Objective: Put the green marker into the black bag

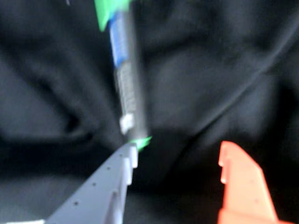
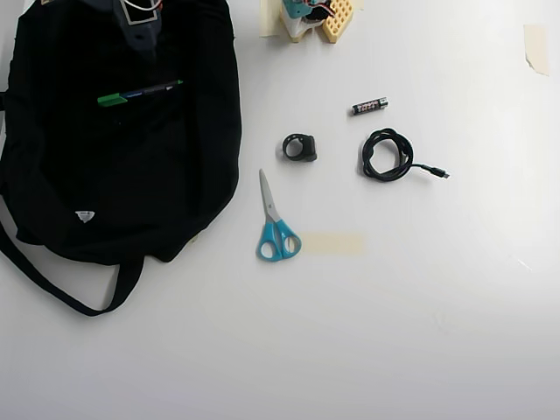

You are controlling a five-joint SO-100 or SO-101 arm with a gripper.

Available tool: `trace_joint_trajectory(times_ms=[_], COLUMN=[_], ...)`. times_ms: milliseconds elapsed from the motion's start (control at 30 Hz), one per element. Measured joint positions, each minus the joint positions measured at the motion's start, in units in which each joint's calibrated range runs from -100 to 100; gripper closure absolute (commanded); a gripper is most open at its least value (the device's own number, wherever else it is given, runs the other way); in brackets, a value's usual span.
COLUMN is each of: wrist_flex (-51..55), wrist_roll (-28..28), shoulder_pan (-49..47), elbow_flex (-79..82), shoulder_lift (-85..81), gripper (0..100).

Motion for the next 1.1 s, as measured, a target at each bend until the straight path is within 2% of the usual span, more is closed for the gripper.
trace_joint_trajectory(times_ms=[133,200,267,400,667,833,1100], wrist_flex=[3.0,4.0,4.0,4.0,4.5,5.3,5.3], wrist_roll=[-0.2,-2.2,-3.8,-5.1,-4.7,-0.1,1.5], shoulder_pan=[-11.1,-23.2,-32.2,-45.3,-51.1,-53.8,-54.3], elbow_flex=[-0.1,0.2,0.2,0.2,1.4,5.3,15.3], shoulder_lift=[-9.4,-20.8,-26.0,-27.5,-34.5,-39.3,-46.7], gripper=[78,91,98,98,98,98,98])
